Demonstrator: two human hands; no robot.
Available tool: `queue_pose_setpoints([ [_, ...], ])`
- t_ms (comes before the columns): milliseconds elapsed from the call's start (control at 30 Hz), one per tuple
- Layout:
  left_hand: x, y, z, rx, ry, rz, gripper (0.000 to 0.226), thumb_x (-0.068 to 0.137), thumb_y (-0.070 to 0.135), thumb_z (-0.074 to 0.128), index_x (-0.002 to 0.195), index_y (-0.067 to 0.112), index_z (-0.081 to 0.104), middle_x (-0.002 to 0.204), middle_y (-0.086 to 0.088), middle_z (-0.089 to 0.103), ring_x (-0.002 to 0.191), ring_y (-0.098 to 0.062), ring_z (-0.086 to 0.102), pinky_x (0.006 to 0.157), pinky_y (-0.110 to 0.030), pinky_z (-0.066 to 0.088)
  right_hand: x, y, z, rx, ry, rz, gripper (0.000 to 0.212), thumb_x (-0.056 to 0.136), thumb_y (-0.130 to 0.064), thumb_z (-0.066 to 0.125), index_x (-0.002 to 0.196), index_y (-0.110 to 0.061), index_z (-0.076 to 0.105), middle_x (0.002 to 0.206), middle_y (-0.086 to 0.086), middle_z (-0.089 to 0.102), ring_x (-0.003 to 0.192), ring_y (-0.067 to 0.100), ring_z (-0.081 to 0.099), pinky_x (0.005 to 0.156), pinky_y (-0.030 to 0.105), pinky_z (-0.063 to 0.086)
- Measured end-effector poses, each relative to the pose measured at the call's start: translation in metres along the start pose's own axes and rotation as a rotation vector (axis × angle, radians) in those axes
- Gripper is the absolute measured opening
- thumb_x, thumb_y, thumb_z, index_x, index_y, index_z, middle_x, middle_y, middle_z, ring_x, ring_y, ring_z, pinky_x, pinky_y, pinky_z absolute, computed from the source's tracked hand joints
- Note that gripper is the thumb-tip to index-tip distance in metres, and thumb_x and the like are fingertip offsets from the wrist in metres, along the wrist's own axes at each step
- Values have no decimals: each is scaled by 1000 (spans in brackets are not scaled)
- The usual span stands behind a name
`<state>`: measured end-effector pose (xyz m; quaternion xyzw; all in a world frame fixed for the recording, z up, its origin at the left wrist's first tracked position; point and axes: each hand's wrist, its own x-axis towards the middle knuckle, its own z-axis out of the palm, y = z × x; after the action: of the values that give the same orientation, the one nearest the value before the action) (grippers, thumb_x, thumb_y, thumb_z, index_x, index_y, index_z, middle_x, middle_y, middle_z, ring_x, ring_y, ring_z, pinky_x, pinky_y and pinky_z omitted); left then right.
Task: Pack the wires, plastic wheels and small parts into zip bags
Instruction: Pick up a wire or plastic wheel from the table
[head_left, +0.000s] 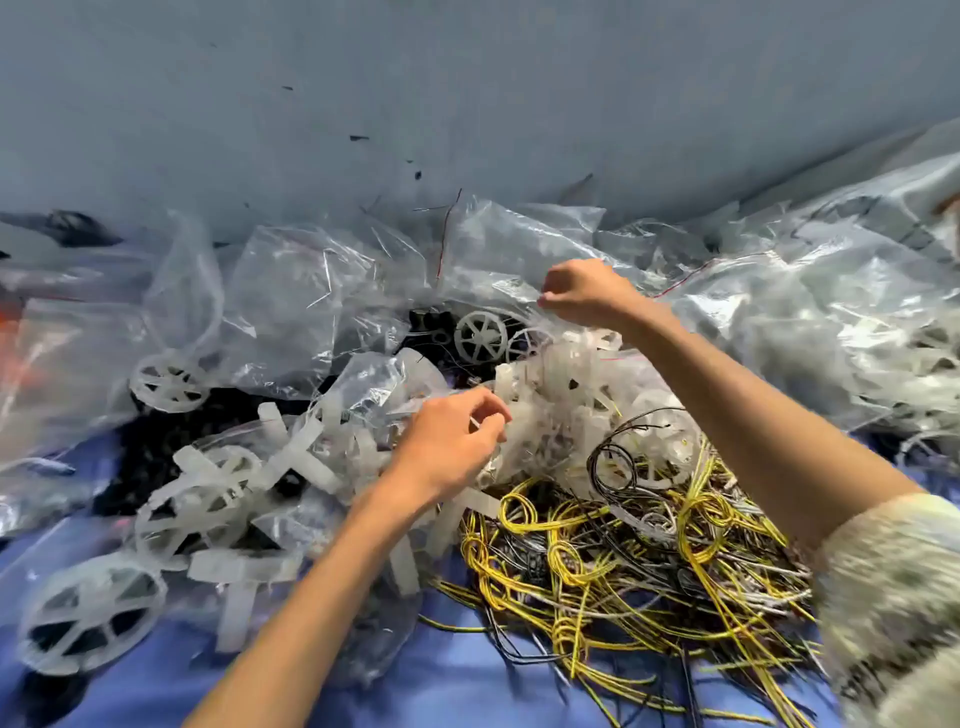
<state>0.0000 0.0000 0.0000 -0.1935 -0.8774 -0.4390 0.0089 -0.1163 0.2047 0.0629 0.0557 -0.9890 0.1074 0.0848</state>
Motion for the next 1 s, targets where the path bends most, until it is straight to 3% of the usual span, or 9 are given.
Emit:
queue_pose_setpoints([
  [167,0,-4,10,102,-220,-34,16,94,31,51,91,23,65,84,1,69,74,-18,64,73,-42,56,57,20,3,25,71,247,55,79,-14,56,131,-7,43,142,21,33,128,36,39,102,43,39],
  [267,3,-8,5,24,-230,-41,14,94,35,51,91,28,63,85,3,68,74,-16,64,74,-43,57,70,33,18,-18,30,405,77,78,-16,62,144,-7,23,147,22,28,135,39,30,106,49,33],
  [400,0,-13,-7,-76,-240,-55,14,95,27,52,86,32,62,80,8,69,72,-6,66,74,-31,57,60,33,22,15,194,364,28,81,-14,53,107,-9,63,116,21,61,106,38,59,86,39,48],
  [567,-5,-8,-20,-257,-208,-76,9,96,23,50,95,25,59,95,0,67,80,-11,65,75,-29,54,17,-7,-24,496,643,290,25,90,-31,54,72,-14,55,79,14,65,82,36,65,73,42,51],
  [633,-6,6,-21,-478,-120,-155,18,96,28,48,112,20,52,112,-7,63,92,-20,65,80,-31,55,-22,-39,-29,893,603,317,35,92,-31,58,60,-19,50,62,3,55,69,25,62,70,46,54],
  [700,-11,17,-18,-736,-41,-239,33,96,36,45,123,18,48,122,-7,59,99,-21,65,86,-34,54,-82,-76,-9,1204,376,275,40,91,-25,62,53,-16,56,52,-1,50,54,15,54,56,37,54],
  [800,-28,24,-9,-918,22,-243,46,92,47,46,127,18,56,124,-6,63,109,-22,64,93,-39,50,-163,-110,22,1085,121,84,37,87,-27,68,52,-15,62,51,-3,57,54,15,61,57,36,56],
  [900,-38,21,-11,-929,208,-342,20,92,30,56,93,15,69,108,-5,67,94,-21,67,84,-34,51,-191,-101,19,1157,115,106,21,81,-38,67,77,-19,58,79,-3,65,70,13,65,58,28,54],
  [1000,-28,3,-34,-980,98,-309,17,91,18,54,100,6,61,97,-5,59,84,-16,59,73,-30,52,-177,-69,1,1427,307,378,45,87,-35,63,121,-18,40,117,4,51,98,14,58,73,28,55],
])
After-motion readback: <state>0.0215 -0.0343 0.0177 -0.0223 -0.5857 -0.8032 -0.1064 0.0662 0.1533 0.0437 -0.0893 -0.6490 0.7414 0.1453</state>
